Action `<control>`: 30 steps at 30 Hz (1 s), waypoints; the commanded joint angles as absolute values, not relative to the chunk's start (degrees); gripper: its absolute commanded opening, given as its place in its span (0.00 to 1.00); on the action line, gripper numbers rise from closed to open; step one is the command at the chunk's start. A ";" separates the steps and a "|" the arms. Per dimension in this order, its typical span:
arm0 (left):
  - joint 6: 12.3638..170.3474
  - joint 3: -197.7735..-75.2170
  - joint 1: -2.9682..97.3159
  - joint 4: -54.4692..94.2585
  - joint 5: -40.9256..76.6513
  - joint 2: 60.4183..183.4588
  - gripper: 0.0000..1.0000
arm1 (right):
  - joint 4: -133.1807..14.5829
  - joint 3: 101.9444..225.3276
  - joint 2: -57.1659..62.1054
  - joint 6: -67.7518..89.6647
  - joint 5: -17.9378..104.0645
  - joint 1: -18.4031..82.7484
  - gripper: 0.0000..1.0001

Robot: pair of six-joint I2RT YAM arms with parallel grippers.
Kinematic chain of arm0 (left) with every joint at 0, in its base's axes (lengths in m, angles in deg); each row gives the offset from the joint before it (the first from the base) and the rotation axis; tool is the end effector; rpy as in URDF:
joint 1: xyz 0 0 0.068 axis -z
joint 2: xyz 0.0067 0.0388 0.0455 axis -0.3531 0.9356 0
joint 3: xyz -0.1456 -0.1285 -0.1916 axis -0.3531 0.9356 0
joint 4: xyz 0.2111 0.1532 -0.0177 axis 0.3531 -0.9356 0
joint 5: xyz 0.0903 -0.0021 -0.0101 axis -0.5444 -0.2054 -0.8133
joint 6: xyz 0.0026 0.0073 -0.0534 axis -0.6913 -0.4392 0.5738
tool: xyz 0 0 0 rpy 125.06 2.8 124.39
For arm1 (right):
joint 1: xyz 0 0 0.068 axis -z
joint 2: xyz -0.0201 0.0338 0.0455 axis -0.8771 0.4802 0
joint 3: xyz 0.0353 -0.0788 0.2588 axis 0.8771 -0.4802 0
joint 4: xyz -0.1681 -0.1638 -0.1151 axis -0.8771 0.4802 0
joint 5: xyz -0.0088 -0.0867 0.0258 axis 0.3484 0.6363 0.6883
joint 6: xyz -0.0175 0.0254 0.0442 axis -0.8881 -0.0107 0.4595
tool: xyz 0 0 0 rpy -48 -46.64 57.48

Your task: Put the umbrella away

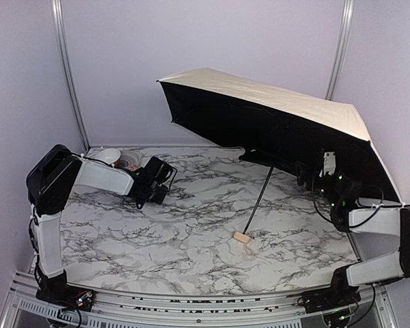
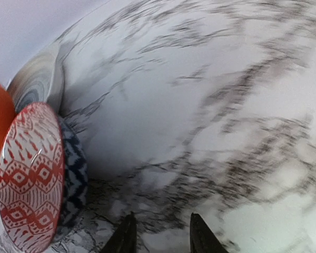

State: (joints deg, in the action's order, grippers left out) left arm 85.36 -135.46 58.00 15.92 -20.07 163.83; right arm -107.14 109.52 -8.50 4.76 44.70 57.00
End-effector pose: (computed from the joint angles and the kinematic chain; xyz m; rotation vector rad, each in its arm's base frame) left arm 0.3480 -0.2431 0.1349 0.3994 2.2496 0.2416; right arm 0.2455 0.0221 0.2151 -0.1329 1.5906 0.1503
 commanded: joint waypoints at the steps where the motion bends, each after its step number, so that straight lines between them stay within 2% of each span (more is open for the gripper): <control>1: 79.48 -130.83 63.76 26.69 -14.96 155.35 0.44 | -101.80 113.60 -9.70 7.93 32.08 53.60 0.94; 4: 79.91 -128.80 66.23 28.18 -11.27 151.72 0.59 | -104.80 114.31 -8.23 12.99 26.49 52.34 0.96; 7: 82.94 -127.40 67.32 28.49 -6.98 149.32 0.67 | -108.25 115.50 -4.90 17.53 25.29 51.60 0.96; 13: 84.55 -126.14 71.72 28.71 -5.55 147.91 0.70 | -109.95 119.93 2.78 24.00 27.59 51.26 0.91; 19: 84.04 -126.82 75.97 28.96 -4.93 149.28 0.71 | -110.27 124.01 7.00 25.72 27.30 49.61 0.79; 20: 84.03 -127.08 76.58 28.98 -4.90 149.66 0.71 | -110.48 124.30 7.45 26.16 27.40 49.41 0.74; 23: 84.38 -127.89 77.53 28.94 -5.20 150.93 0.71 | -110.53 125.43 8.87 28.38 28.29 49.02 0.44; 26: 86.58 -128.97 78.24 29.12 -5.31 152.20 0.72 | -111.34 125.73 9.93 31.55 29.52 48.95 0.21; 30: 88.17 -131.79 79.57 29.13 -4.32 154.38 0.73 | -111.35 126.13 10.70 34.09 31.09 48.85 0.04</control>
State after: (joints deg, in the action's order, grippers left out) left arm 85.97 -128.29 78.32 28.01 -5.40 152.18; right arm -110.05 123.95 9.81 32.33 29.12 49.29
